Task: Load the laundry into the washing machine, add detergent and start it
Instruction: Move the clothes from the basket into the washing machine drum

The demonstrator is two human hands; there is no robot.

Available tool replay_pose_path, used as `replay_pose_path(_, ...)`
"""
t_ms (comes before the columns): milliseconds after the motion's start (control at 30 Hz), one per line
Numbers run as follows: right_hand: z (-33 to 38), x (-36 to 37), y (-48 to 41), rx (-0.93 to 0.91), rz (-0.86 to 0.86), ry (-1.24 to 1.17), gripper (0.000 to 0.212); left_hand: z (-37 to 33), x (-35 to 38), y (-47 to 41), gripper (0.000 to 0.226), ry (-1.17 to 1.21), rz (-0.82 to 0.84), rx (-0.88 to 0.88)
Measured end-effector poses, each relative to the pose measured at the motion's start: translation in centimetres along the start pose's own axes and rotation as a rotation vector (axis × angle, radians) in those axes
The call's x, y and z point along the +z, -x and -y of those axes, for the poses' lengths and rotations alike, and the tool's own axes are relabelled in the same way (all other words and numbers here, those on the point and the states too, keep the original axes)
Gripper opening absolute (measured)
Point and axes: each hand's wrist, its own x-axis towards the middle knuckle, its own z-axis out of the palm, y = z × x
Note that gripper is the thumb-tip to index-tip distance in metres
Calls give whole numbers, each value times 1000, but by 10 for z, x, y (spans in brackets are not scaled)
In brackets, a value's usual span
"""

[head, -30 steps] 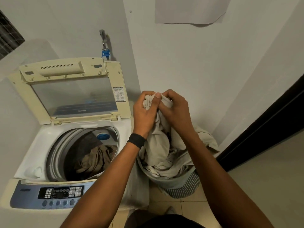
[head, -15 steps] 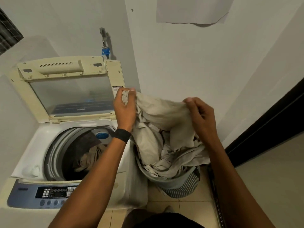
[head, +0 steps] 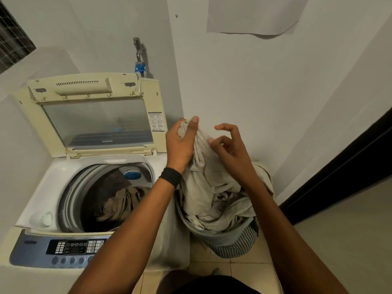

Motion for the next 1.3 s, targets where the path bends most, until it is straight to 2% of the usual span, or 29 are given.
replay_pose_path(67, -20, -8, 17, 46, 62, 147, 17, -3, -6, -12, 39, 68, -73, -44)
replay_pose_path(167, -42, -29, 40, 92, -20, 261, 35, -4, -22, -29, 27, 122, -170, -70)
replay_pose_path(233, -34, -41, 42, 78, -135, 198, 31, 0, -27, -31, 22, 118, -172, -66)
replay_pose_path(367, 15, -43, 16, -106, -290, 89, 22, 3, -10, -13, 10, 116, -105, -35)
replay_pose_path(433, 29, -28, -4, -175, -231, 134, 20, -1, 1, -2, 6, 110, -25, 0)
replay_pose_path(500, 33, -8, -20, -189, -134, 182, 18, -5, 9, 7, 15, 77, 66, 22)
replay_pose_path(633, 26, 8, -29, -57, -1, 71, 24, 0, 4, 10, 36, 135, 137, -107)
replay_pose_path(700, 20, 4, -22, -4, 83, 37, 26, 3, -2, 8, 34, 135, 118, -133)
replay_pose_path(767, 15, 6, -14, -30, 153, 29, 27, 3, -1, 6, 28, 87, 92, -94)
replay_pose_path(833, 4, 9, -4, -9, 124, 37, 27, 0, 3, 4, 26, 63, 21, -63)
replay_pose_path(933, -20, 3, 20, 100, 79, 112, 19, -2, -5, -14, 23, 159, -148, -114)
replay_pose_path(1000, -36, -8, 36, 117, 147, 248, 28, -1, -17, -28, 25, 168, -187, -121)
replay_pose_path(1067, -34, -18, 38, 90, 80, 252, 31, 1, -22, -33, 27, 112, -202, -99)
replay_pose_path(1200, 13, -32, 17, -67, -246, 86, 21, 0, -13, -13, 24, 40, -78, 2)
replay_pose_path(1233, 24, -32, 10, -101, -254, 74, 21, -3, -10, -6, 21, 27, -10, 42)
replay_pose_path(1300, 40, -24, -7, -137, -159, 146, 20, -8, -4, 5, 21, -7, 159, 109)
